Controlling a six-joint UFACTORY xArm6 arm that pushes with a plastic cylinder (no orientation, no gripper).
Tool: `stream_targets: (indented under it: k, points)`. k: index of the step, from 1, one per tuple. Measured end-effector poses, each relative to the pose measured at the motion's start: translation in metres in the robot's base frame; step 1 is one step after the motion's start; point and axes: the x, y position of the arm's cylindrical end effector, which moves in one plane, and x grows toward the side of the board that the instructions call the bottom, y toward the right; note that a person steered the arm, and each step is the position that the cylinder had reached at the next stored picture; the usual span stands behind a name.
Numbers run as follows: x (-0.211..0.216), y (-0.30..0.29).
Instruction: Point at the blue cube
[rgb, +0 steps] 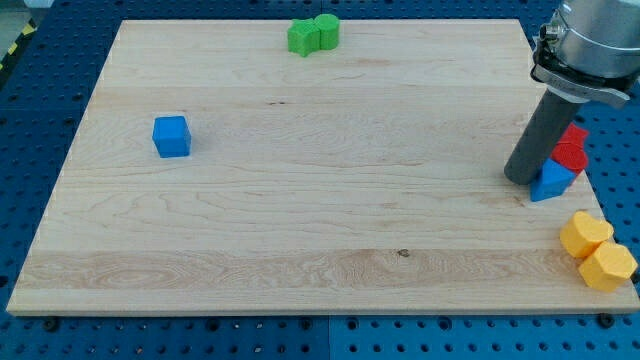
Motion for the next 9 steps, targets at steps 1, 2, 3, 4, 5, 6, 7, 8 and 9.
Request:
stream_targets:
  k: [1,2,3,4,5,6,7,8,9]
  points:
    - [0.002,0.005]
    - [0.011,0.005]
    - [0.023,0.005]
    - [0.028,-0.021]
    - [0.026,-0.079]
    - [0.009,-0.148]
    - [-0.018,-0.214]
    - [-0.055,-0.261]
    - [-0.081,-0.316]
